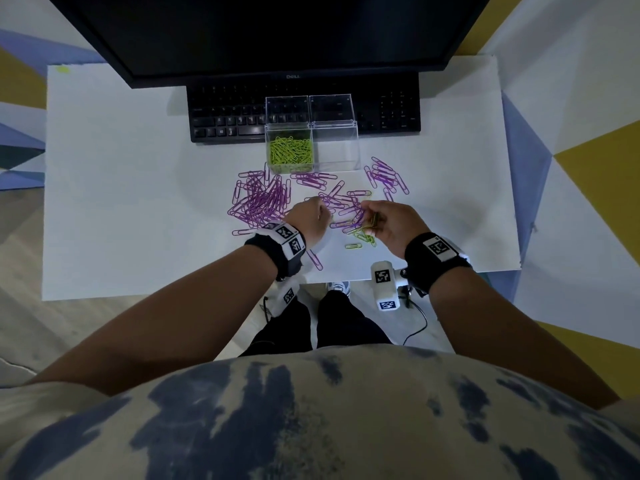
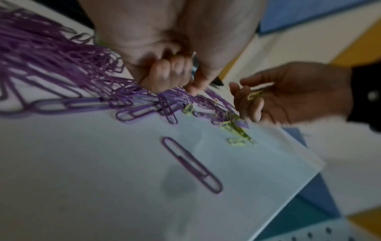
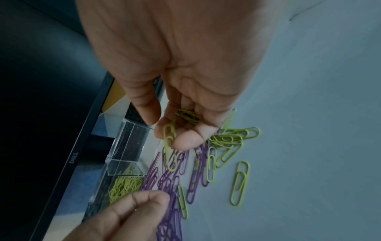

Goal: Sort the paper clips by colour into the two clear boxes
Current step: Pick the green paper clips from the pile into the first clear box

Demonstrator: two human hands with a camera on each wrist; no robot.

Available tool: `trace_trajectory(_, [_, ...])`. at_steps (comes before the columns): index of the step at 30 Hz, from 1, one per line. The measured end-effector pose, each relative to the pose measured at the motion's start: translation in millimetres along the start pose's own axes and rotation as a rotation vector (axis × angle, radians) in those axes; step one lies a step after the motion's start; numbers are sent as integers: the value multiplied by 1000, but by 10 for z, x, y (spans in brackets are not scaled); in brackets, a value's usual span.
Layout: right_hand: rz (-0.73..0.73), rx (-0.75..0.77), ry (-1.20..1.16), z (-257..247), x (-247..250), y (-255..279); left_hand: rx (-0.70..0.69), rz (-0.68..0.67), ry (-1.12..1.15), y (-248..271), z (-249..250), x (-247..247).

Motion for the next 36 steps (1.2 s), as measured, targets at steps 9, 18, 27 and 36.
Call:
trace_trajectory(9, [43, -16, -221, 3, 40, -11, -112, -102, -361, -49, 23, -108])
trace_trajectory(18, [51, -36, -184, 80, 132, -47, -89, 91, 24, -6, 42, 249])
trace_trajectory(27, [297, 468, 839, -610, 114, -216, -112, 280, 16, -261, 240, 1108])
trace_trajectory(36, [220, 498, 1053, -544, 42, -331, -170, 67, -535, -654, 299, 1199])
Point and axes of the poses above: each hand's wrist, its own y-axis away from the middle knuckle, its own x-axis out of the back of the hand, z = x × y, the point moved 9 cm from there along -y, towards the middle knuckle, and after that the axes turned 3 degrees about z, right-handed, at the moved point
